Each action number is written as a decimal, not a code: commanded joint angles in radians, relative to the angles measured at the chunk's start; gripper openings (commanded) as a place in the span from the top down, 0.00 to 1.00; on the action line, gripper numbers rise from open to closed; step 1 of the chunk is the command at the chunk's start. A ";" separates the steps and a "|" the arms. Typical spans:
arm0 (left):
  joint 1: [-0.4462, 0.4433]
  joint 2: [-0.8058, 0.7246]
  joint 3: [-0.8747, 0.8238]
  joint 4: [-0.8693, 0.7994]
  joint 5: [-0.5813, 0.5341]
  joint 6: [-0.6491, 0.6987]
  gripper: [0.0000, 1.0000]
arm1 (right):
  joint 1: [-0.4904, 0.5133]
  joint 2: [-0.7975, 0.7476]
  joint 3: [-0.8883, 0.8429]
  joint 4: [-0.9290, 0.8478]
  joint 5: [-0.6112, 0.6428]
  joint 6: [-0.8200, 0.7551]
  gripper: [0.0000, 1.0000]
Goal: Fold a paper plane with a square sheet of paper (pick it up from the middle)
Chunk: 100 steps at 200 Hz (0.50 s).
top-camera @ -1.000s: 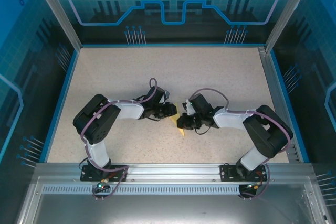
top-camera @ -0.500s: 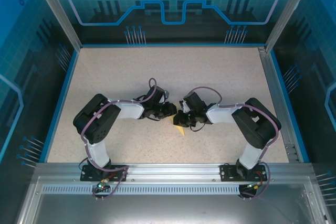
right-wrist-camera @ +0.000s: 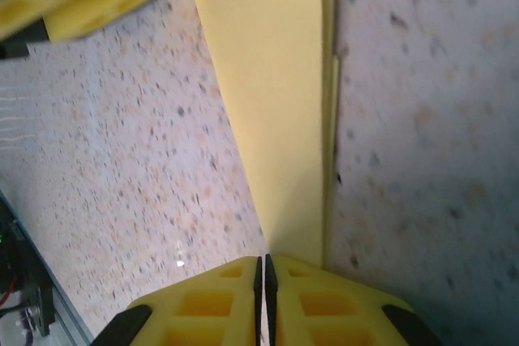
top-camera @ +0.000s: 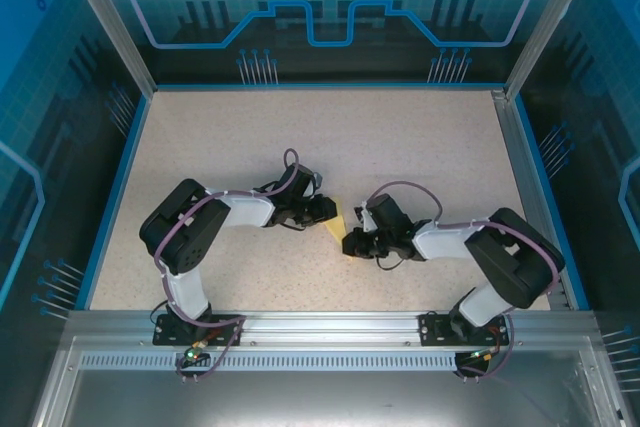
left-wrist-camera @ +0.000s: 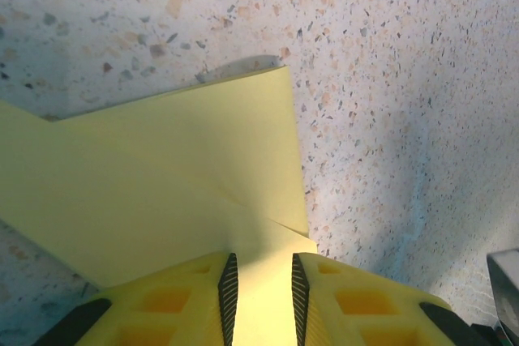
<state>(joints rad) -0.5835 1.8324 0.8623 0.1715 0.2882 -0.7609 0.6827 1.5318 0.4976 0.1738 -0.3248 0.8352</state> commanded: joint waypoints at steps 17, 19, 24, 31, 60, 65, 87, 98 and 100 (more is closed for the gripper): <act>0.008 0.051 -0.013 -0.025 -0.052 0.012 0.71 | 0.024 -0.062 -0.039 -0.308 0.016 -0.056 0.86; 0.006 0.050 -0.014 -0.024 -0.051 0.012 0.71 | 0.025 -0.067 -0.040 -0.311 0.017 -0.055 0.86; 0.005 0.050 -0.014 -0.022 -0.046 0.013 0.71 | 0.022 -0.082 -0.040 -0.309 0.014 -0.054 0.86; 0.006 0.049 -0.012 -0.021 -0.042 0.015 0.71 | 0.022 -0.104 -0.034 -0.306 0.009 -0.053 0.86; 0.006 0.053 -0.008 -0.018 -0.035 0.015 0.71 | 0.022 -0.185 0.041 -0.310 0.036 -0.044 0.85; 0.005 0.054 -0.005 -0.018 -0.031 0.014 0.71 | 0.022 -0.193 0.055 -0.306 0.040 -0.042 0.85; 0.004 0.059 -0.002 -0.017 -0.024 0.012 0.71 | 0.022 -0.178 0.115 -0.269 0.054 -0.029 0.85; 0.004 0.059 0.000 -0.018 -0.024 0.012 0.71 | 0.022 -0.140 0.140 -0.239 0.053 -0.016 0.85; 0.004 0.058 0.000 -0.018 -0.023 0.012 0.71 | 0.022 -0.130 0.145 -0.234 0.052 -0.016 0.85</act>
<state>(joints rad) -0.5835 1.8328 0.8623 0.1741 0.2939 -0.7609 0.6895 1.3586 0.5743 -0.0925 -0.2901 0.8043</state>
